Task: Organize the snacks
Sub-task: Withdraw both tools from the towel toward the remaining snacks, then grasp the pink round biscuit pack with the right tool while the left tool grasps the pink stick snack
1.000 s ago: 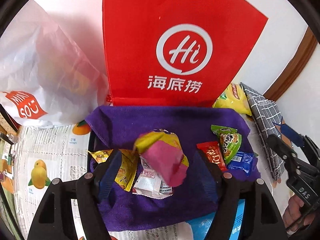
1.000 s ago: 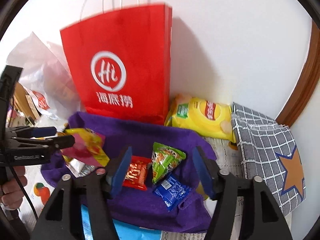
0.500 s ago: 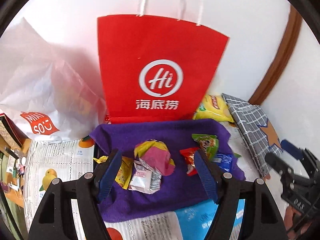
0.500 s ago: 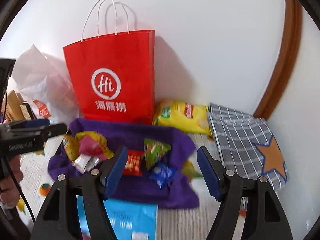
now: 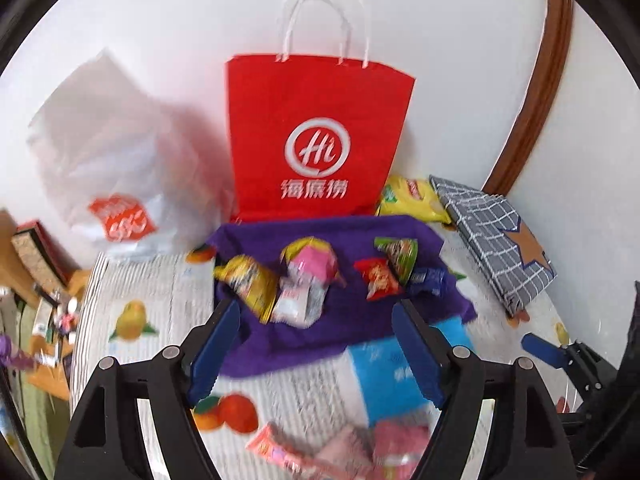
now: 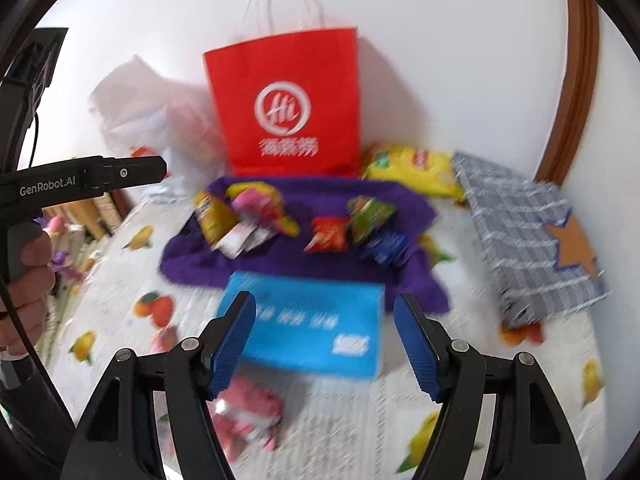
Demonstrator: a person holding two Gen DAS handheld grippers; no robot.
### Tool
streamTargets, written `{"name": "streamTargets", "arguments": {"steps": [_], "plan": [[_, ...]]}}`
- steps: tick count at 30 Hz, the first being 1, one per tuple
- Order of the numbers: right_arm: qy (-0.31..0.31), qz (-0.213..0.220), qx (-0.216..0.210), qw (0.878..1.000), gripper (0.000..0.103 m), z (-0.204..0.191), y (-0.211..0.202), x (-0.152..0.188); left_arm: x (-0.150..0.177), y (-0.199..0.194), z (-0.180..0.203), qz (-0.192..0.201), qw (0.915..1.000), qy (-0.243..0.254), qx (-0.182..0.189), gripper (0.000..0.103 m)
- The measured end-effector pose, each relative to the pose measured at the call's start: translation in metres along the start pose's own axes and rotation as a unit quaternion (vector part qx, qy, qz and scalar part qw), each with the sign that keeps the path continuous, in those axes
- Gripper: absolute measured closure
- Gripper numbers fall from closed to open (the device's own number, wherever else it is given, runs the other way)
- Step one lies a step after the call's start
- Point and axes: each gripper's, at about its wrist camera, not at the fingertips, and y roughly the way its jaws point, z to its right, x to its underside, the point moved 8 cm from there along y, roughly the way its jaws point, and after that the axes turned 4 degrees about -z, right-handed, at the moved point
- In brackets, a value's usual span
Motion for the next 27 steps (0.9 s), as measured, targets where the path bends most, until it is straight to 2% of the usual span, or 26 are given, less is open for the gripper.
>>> {"name": "streamTargets", "arguments": {"steps": [5, 8, 11, 15, 19, 24, 27], "plan": [[-0.006, -0.026, -0.036, 0.999, 0.031, -0.026, 0.017, 0.038, 0.043, -0.003, -0.022, -0.01, 0.9995, -0.03, 0.006, 0.026], [0.017, -0.054, -0.059, 0.997, 0.031, -0.036, 0.033, 0.052, 0.065, -0.001, -0.031, -0.019, 0.999, -0.039, 0.009, 0.026], [0.044, -0.076, -0.081, 0.993, 0.031, -0.043, 0.047, 0.059, 0.079, -0.003, -0.036, -0.011, 0.9995, -0.029, 0.002, 0.026], [0.049, -0.081, -0.068, 0.993, 0.031, -0.049, 0.06, 0.067, 0.092, -0.003, -0.047, -0.007, 0.9996, -0.027, -0.007, 0.026], [0.055, -0.084, -0.058, 0.993, 0.03, -0.048, 0.072, 0.077, 0.102, -0.002, -0.056, -0.006, 0.9994, -0.034, -0.001, 0.026], [0.056, -0.103, -0.071, 0.991, 0.029, -0.053, 0.087, 0.085, 0.117, 0.01, -0.065, -0.025, 0.9982, -0.055, -0.001, 0.026], [0.025, -0.109, -0.052, 0.992, 0.029, -0.058, 0.096, 0.09, 0.129, 0.02, -0.065, -0.046, 0.9965, -0.07, 0.003, 0.026]]}}
